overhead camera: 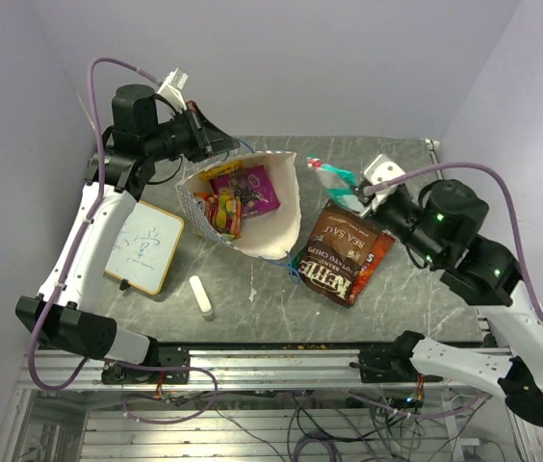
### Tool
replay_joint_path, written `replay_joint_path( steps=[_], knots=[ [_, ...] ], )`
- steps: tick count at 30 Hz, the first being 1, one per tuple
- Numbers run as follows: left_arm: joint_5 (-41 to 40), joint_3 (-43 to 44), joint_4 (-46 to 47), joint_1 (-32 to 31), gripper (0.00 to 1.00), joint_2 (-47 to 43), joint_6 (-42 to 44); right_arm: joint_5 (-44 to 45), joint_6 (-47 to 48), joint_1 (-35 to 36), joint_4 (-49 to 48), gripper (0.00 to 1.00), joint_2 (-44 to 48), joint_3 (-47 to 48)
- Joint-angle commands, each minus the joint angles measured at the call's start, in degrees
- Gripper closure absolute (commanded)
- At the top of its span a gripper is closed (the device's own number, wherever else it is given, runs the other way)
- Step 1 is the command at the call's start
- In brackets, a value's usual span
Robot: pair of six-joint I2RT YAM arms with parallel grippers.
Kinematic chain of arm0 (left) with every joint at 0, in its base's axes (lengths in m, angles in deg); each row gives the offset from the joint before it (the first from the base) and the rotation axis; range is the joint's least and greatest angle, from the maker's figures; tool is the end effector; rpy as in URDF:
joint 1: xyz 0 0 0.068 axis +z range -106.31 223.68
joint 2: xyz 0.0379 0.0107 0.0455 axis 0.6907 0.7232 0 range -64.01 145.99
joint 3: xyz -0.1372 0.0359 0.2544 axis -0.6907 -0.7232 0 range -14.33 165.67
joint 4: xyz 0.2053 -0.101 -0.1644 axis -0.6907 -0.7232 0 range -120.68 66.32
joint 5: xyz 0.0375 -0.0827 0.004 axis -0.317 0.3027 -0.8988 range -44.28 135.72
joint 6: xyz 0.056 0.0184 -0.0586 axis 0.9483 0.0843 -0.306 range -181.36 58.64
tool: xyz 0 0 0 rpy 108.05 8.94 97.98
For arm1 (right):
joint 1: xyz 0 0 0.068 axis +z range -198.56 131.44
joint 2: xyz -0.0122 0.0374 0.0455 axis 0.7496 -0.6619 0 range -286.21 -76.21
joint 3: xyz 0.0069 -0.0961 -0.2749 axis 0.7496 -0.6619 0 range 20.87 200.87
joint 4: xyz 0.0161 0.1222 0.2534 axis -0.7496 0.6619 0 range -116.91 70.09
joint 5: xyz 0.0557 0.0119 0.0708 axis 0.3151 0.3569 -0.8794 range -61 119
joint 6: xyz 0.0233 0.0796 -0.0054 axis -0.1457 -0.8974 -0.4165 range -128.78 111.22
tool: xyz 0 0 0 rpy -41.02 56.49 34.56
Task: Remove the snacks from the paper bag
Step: Place the snack at the center of the board.
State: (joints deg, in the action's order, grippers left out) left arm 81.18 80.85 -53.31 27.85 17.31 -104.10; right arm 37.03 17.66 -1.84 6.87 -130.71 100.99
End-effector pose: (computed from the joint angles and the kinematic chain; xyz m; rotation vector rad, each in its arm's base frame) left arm 0.3251 -0.1360 0.4793 0.0052 1.9930 -1.2575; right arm 0.1543 0.1492 0.4926 -0.9358 1.4357 0.1427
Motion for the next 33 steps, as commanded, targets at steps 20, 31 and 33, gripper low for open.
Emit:
replay_joint_path(
  steps=[20, 31, 33],
  knots=[
    [-3.6, -1.5, 1.9, -0.4, 0.93, -5.2, -0.1, 15.4, 10.0, -14.6, -15.5, 1.00, -11.3, -22.4],
    [-0.3, 0.7, 2.2, -0.4, 0.93, -2.1, 1.6, 18.0, 11.4, -14.6, -16.7, 1.00, -19.0, -25.6],
    [0.0, 1.8, 1.0, -0.4, 0.93, -1.5, 2.7, 17.1, 10.2, -14.5, -16.0, 1.00, -19.8, -25.6]
  ],
)
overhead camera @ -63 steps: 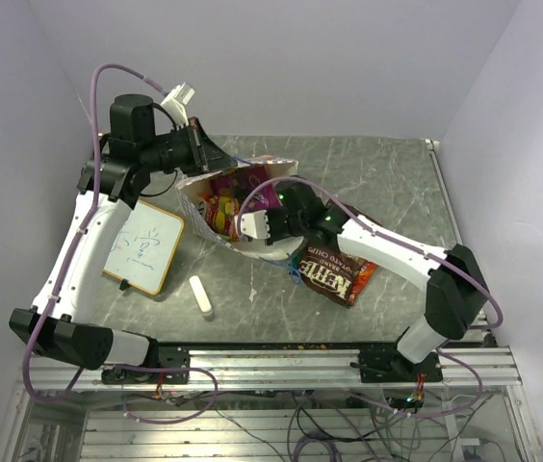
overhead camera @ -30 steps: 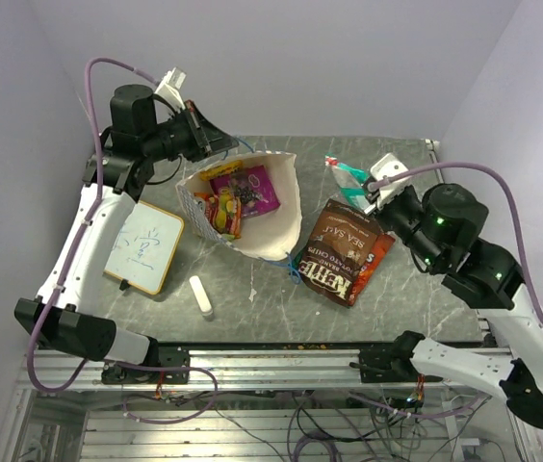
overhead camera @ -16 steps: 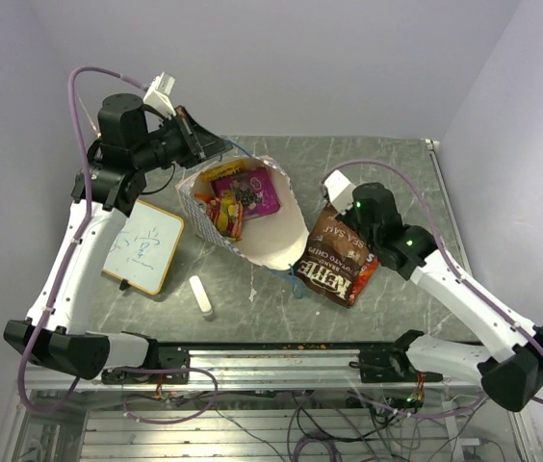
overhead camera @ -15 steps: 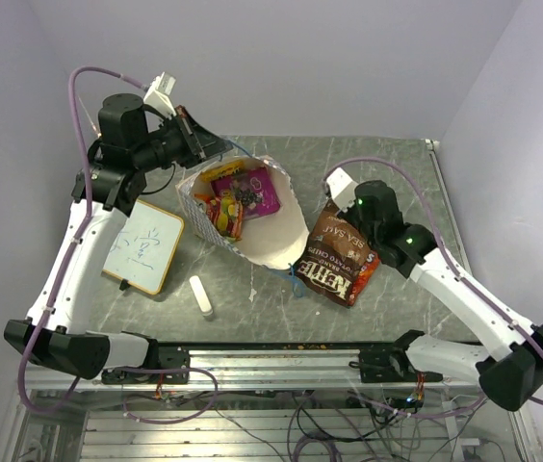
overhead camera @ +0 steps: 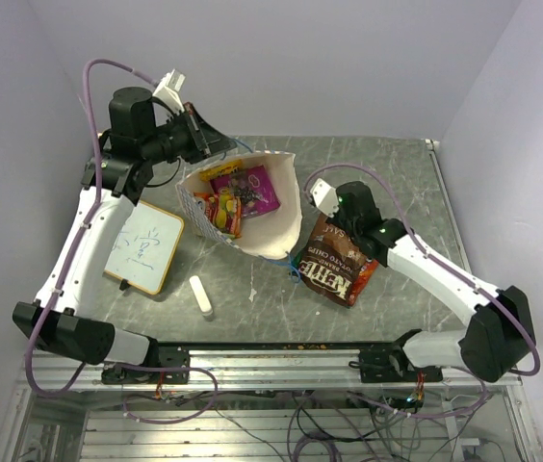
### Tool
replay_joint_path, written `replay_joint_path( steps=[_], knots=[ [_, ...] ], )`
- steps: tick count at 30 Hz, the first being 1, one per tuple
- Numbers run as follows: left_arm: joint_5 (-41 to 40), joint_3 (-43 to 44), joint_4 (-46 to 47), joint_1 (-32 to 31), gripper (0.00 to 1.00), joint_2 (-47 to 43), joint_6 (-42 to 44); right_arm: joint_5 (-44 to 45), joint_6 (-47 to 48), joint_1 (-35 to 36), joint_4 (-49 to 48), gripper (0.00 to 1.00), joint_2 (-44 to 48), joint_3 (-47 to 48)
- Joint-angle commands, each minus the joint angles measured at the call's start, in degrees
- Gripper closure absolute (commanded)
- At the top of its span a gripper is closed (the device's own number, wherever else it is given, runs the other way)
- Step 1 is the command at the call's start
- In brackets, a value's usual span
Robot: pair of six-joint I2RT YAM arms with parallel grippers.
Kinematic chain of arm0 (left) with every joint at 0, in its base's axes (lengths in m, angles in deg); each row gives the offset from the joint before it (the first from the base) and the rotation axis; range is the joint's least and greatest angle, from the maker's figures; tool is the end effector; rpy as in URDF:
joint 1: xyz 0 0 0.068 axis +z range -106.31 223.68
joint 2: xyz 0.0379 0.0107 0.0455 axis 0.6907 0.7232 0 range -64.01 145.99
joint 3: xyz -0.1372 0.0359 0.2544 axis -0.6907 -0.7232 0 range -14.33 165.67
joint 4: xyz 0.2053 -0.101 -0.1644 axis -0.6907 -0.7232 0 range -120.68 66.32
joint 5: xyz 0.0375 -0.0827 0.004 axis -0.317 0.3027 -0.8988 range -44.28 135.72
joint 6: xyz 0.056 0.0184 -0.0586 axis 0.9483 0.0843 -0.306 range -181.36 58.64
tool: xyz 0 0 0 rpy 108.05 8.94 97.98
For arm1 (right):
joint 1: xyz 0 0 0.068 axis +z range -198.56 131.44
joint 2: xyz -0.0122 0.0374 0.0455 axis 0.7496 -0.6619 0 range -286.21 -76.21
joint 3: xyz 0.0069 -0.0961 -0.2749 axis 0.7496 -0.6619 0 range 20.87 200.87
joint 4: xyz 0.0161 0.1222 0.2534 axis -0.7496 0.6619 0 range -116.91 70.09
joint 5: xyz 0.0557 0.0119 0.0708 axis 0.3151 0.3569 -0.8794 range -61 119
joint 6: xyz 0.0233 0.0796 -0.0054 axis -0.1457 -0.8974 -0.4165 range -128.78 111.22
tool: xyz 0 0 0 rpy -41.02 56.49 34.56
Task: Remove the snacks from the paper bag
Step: Place the snack at the center of the board.
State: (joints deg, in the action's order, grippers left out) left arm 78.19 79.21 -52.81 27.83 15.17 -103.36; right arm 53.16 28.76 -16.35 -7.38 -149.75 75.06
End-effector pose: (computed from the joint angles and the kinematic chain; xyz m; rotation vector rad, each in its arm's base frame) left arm 0.3174 -0.1307 0.4813 -0.0146 1.9663 -1.2043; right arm 0.2868 0.1456 0.2652 -1.0822 1.9499 -0.5238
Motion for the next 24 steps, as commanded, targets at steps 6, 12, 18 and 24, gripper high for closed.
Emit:
replay_joint_path(
  steps=[6, 12, 18, 24],
  knots=[
    [3.8, 3.8, 0.3, -0.4, 0.93, 1.2, 2.6, -5.0, -4.5, 1.7, 3.1, 1.00, -2.0, 0.8],
    [5.0, 4.0, 2.9, -0.4, 0.93, 2.8, 1.4, -6.2, -7.9, 3.8, 3.6, 0.98, -4.5, -0.3],
    [6.4, 6.1, 0.1, -0.3, 0.93, 4.1, 3.5, -7.1, -13.6, 4.8, 3.0, 0.79, -8.1, -0.8],
    [7.3, 6.5, -0.5, -0.1, 0.93, 4.8, 4.3, -10.4, -14.5, 5.3, 3.6, 0.67, -9.6, -3.0]
  ],
)
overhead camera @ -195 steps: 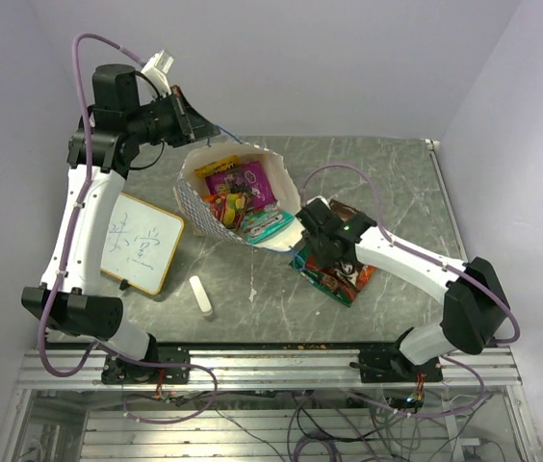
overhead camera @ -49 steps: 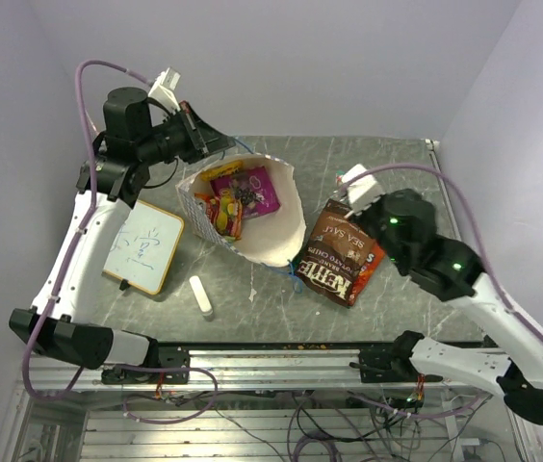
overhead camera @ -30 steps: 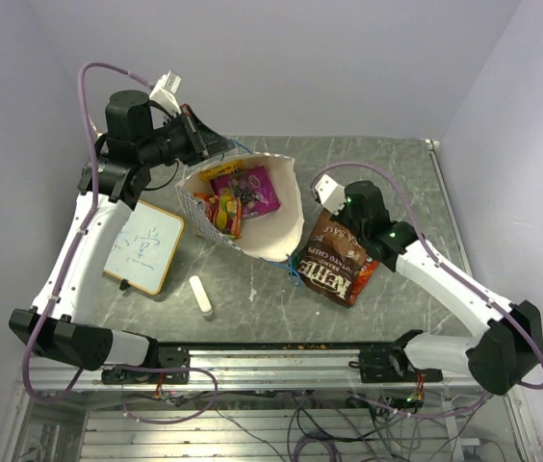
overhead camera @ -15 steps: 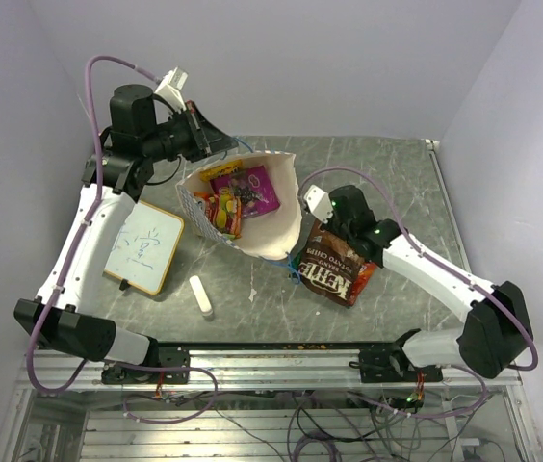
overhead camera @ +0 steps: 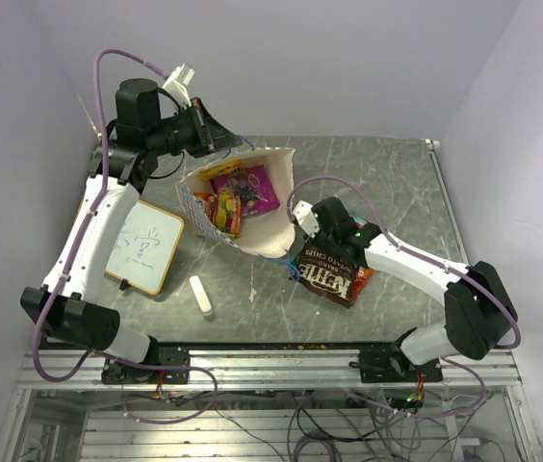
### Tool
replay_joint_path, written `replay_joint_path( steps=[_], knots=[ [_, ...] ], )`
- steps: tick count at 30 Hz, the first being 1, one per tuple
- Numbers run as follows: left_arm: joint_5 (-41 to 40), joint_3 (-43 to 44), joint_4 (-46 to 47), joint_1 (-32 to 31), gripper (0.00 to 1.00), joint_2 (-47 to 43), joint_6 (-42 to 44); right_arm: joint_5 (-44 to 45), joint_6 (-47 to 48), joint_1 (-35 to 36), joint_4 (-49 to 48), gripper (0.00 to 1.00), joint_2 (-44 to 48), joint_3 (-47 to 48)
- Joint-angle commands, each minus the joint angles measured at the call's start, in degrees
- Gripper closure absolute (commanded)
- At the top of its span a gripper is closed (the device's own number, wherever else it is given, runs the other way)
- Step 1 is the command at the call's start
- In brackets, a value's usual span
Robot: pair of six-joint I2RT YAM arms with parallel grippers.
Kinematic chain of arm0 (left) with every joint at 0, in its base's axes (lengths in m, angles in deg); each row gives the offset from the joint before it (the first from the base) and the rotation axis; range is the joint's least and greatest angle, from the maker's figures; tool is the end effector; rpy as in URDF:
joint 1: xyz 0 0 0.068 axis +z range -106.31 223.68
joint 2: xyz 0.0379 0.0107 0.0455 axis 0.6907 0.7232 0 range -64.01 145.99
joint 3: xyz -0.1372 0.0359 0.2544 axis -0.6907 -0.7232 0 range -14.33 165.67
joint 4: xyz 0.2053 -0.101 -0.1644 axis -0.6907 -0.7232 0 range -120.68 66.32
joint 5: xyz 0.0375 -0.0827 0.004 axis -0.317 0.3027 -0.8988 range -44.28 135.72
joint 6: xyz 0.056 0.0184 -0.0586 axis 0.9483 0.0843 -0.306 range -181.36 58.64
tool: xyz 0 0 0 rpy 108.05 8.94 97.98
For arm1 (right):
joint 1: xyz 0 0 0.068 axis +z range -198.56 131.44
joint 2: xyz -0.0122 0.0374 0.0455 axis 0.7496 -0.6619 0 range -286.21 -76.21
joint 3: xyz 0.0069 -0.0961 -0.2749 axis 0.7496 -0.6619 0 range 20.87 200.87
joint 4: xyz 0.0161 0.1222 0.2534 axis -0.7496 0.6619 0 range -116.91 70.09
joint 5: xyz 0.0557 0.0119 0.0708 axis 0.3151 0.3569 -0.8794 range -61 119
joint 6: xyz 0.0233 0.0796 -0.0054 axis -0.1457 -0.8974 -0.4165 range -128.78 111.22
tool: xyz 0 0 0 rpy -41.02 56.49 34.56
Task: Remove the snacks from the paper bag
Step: Place the snack at the center of the board.
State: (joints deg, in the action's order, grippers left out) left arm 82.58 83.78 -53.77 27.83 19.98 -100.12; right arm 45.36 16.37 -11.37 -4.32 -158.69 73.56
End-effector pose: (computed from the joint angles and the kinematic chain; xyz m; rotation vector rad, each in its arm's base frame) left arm 0.3356 -0.1406 0.4819 0.0918 1.9813 -1.2352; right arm 0.2766 0.1843 0.2000 -1.1648 2.1573 -0.2628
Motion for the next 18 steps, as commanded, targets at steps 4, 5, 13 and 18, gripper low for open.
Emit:
replay_joint_path(
  steps=[4, 5, 13, 18],
  knots=[
    [3.3, 0.4, 3.4, -0.1, 0.93, 0.0, -0.9, -5.4, -1.3, 0.3, 1.8, 0.60, -0.9, -1.4],
    [3.2, 0.4, 3.5, 0.0, 0.93, 0.1, -0.9, -6.8, -1.3, 0.3, 2.0, 0.58, -0.4, -1.2],
    [3.0, 0.7, 2.4, 0.3, 0.93, 0.5, 0.1, -17.2, -0.5, 0.3, -4.8, 0.37, 14.6, -5.6],
    [3.7, 0.6, 2.3, 0.3, 0.93, 0.8, 0.4, -21.5, 3.2, 0.3, -9.2, 0.33, 21.4, -6.3]
  ],
)
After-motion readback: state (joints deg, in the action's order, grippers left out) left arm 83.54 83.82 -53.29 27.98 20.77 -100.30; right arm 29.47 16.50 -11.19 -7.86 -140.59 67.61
